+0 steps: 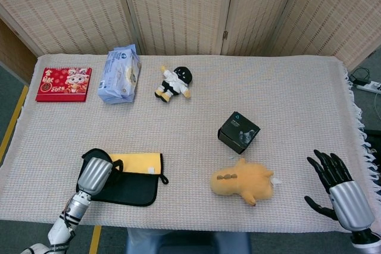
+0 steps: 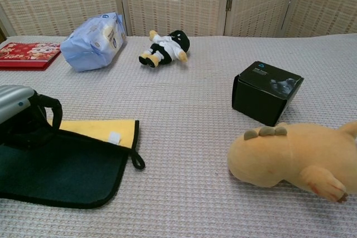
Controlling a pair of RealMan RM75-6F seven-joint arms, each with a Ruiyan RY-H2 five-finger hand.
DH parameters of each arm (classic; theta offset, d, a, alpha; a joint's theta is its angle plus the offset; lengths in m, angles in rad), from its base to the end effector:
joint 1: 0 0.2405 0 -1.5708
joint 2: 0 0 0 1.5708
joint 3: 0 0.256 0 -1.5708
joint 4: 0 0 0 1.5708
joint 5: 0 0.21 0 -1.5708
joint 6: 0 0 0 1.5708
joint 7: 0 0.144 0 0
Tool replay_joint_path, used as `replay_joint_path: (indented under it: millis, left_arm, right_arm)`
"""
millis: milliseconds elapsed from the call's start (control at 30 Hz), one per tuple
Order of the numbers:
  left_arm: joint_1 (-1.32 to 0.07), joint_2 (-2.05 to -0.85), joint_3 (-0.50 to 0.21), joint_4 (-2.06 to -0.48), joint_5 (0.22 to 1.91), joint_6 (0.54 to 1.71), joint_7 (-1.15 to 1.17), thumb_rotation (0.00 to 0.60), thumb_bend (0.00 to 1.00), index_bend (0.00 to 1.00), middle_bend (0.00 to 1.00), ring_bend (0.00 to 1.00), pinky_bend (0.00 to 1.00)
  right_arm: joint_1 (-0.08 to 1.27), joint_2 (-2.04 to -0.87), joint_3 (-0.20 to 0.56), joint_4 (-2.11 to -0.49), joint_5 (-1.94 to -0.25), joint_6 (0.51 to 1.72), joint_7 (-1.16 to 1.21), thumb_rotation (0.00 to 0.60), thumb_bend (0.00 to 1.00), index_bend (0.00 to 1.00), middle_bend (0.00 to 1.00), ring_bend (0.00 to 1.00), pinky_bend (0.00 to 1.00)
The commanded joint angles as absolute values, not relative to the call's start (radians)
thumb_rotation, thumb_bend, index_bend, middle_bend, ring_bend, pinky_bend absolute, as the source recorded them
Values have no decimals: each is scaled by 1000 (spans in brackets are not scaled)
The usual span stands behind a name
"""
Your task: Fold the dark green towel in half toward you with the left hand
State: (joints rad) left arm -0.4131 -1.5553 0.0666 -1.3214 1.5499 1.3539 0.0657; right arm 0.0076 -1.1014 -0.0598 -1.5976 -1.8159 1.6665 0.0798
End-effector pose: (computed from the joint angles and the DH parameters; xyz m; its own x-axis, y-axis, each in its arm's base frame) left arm -0.2448 0.2436 0.0038 0.3989 0.1281 0.9080 0.8612 -0.3926 -0.3229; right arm -0.2836 -0.1293 0.1570 0.3353 0.0164 0.9420 -0.9109 -0.2495 0.3286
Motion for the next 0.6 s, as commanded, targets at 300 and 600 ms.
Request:
replay_joint_path:
  millis: [300, 600]
  left_arm:
    - [-331, -1536, 119, -1383, 1612, 1426, 69, 600, 472, 659, 1000, 1000, 1000]
    - [-289, -1512, 131, -1406, 1635, 1452, 59, 600, 472, 659, 1000, 1000, 1000]
  right_arm:
    - [4, -1105, -66, -1593, -1834, 1677, 74, 600, 269, 0, 0, 0, 0]
    - [4, -1108, -73, -1595, -1847, 1673, 63, 600, 269, 0, 0, 0, 0]
